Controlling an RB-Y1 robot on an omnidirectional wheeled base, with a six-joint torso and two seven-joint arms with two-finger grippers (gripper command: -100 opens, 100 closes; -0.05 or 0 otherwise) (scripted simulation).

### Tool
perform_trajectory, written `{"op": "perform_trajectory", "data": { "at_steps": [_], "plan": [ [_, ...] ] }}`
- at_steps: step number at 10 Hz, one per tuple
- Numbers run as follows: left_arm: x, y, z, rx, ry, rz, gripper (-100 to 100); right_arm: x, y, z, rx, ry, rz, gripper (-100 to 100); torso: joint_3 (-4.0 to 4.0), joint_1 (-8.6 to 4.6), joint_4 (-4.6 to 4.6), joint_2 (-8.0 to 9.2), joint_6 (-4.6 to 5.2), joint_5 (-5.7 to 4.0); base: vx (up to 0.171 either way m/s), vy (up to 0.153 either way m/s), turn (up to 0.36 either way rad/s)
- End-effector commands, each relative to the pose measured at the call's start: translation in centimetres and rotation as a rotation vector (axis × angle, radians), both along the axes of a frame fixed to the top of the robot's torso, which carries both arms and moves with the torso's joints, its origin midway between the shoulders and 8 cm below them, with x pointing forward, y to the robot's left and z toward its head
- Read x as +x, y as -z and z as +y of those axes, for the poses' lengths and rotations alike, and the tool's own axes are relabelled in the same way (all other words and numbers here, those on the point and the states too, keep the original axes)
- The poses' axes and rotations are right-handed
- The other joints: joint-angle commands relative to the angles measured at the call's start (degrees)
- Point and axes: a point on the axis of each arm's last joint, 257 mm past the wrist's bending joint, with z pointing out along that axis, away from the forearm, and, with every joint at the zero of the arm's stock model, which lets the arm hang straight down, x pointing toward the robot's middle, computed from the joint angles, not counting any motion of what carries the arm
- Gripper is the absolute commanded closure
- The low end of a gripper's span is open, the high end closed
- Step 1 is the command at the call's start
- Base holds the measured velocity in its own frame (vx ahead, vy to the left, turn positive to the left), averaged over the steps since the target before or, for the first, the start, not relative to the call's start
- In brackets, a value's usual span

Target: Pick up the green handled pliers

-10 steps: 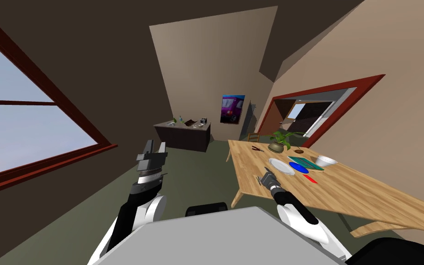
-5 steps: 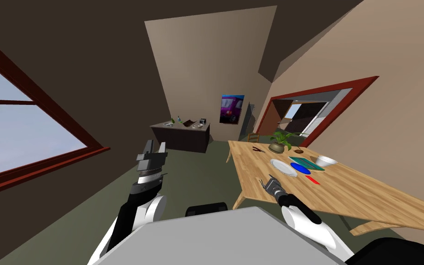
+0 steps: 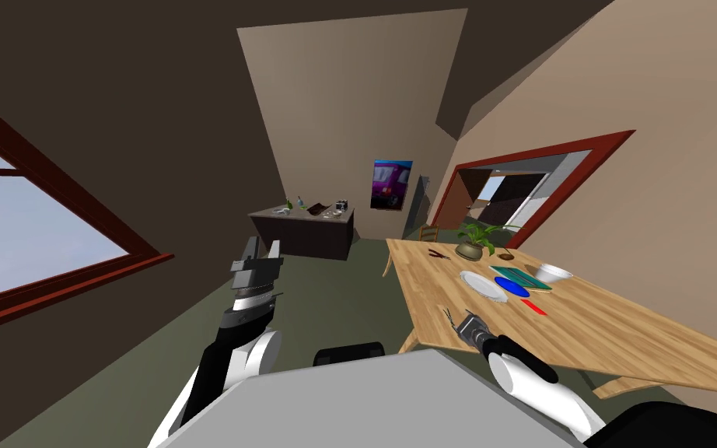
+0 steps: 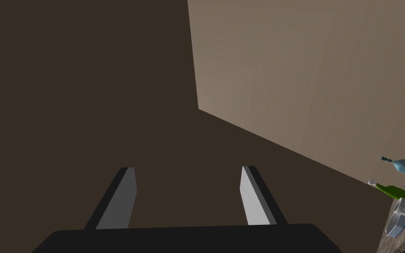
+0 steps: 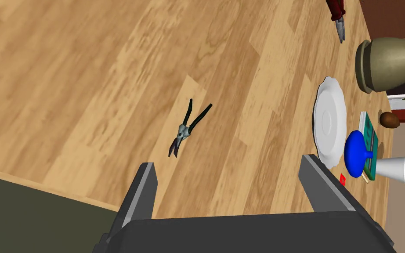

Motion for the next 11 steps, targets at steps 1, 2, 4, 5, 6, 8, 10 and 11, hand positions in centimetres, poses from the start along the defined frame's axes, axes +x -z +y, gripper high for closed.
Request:
{"op": "perform_trajectory", "data": {
  "at_steps": [1, 2, 4, 5, 6, 8, 10, 11],
  "plan": [
    [0.0, 0.0, 0.0, 0.0, 0.0, 0.0, 0, -1.0, 1.1, 0.1, 0.043, 0.031, 0.033, -100, 0.0, 0.0, 0.0, 0.0, 0.0, 0.0, 0.088, 0.011, -0.03],
    [0.0, 0.0, 0.0, 0.0, 0.0, 0.0, 0, -1.1, 1.2, 0.1, 0.046, 0.032, 0.039, -100, 0.0, -0.03, 0.0, 0.01, -0.01, -0.01, 0.04, -0.002, 0.001],
    [0.0, 0.0, 0.0, 0.0, 0.0, 0.0, 0, -2.7, 2.6, -0.3, 0.11, 0.087, 0.077, -100, 0.06, -0.06, 0.02, 0.11, 0.0, -0.02, 0.06, 0.008, -0.032],
    [0.0, 0.0, 0.0, 0.0, 0.0, 0.0, 0, -3.8, 3.4, -0.9, 0.161, 0.14, 0.093, -100, 0.06, -0.06, 0.02, 0.11, -0.01, -0.01, 0.091, -0.001, -0.035],
    [0.0, 0.0, 0.0, 0.0, 0.0, 0.0, 0, -4.2, 3.8, -0.7, 0.172, 0.142, 0.113, -100, 0.02, -0.08, 0.01, 0.03, 0.0, -0.02, 0.082, 0.003, -0.016],
    [0.0, 0.0, 0.0, 0.0, 0.0, 0.0, 0, -5.6, 4.9, -0.9, 0.232, 0.195, 0.147, -100, 0.01, -0.05, 0.0, 0.02, -0.01, -0.01, 0.079, 0.005, -0.022],
    [0.0, 0.0, 0.0, 0.0, 0.0, 0.0, 0, -6.9, 5.8, -1.0, 0.29, 0.246, 0.178, -100, 0.0, -0.13, 0.0, 0.0, -0.01, -0.02, 0.083, -0.014, -0.017],
    [0.0, 0.0, 0.0, 0.0, 0.0, 0.0, 0, -7.9, 6.4, -1.2, 0.338, 0.294, 0.194, -100, 0.02, -0.15, 0.0, 0.05, -0.01, -0.03, 0.093, -0.025, -0.023]
  ]
}}
